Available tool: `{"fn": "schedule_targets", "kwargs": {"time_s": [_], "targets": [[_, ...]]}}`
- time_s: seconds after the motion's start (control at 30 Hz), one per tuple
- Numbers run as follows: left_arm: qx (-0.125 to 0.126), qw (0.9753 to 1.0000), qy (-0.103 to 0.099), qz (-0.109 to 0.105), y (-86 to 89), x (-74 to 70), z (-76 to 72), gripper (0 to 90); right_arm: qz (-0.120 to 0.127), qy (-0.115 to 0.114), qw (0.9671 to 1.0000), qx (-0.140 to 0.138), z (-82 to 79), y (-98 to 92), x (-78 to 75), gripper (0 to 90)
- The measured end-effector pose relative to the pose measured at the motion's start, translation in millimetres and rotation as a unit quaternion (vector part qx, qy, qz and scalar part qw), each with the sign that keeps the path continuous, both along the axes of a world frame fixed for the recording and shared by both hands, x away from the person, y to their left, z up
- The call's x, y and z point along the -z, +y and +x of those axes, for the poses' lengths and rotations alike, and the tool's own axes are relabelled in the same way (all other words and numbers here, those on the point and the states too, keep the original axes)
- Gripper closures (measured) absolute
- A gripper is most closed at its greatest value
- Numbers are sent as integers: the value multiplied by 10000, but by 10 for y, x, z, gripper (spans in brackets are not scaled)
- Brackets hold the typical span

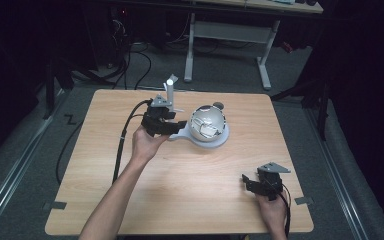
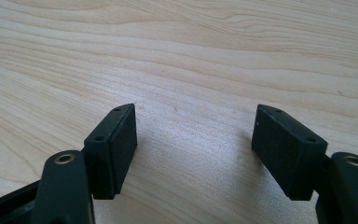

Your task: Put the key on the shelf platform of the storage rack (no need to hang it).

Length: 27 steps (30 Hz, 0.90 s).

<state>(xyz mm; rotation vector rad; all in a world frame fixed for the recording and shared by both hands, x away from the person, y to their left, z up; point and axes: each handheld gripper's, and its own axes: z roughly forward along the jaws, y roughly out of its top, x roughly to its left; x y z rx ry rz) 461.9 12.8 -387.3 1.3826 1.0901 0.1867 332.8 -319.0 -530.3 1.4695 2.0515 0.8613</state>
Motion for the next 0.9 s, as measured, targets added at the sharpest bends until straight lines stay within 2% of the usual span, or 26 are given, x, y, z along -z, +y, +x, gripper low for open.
{"fn": "schedule_targets", "kwargs": {"time_s": [0.43, 0.77, 0.9], "targets": [[-69, 9999, -82, -75, 203, -107, -94, 427, 5, 1, 10000, 3, 0, 1, 0, 313], [-242, 9995, 12, -206, 389, -78, -121, 405, 20, -2, 10000, 20, 1, -3, 0, 317], [-309, 9994, -25, -175, 465, -94, -149, 396, 19, -3, 10000, 20, 1, -2, 0, 317]]}}
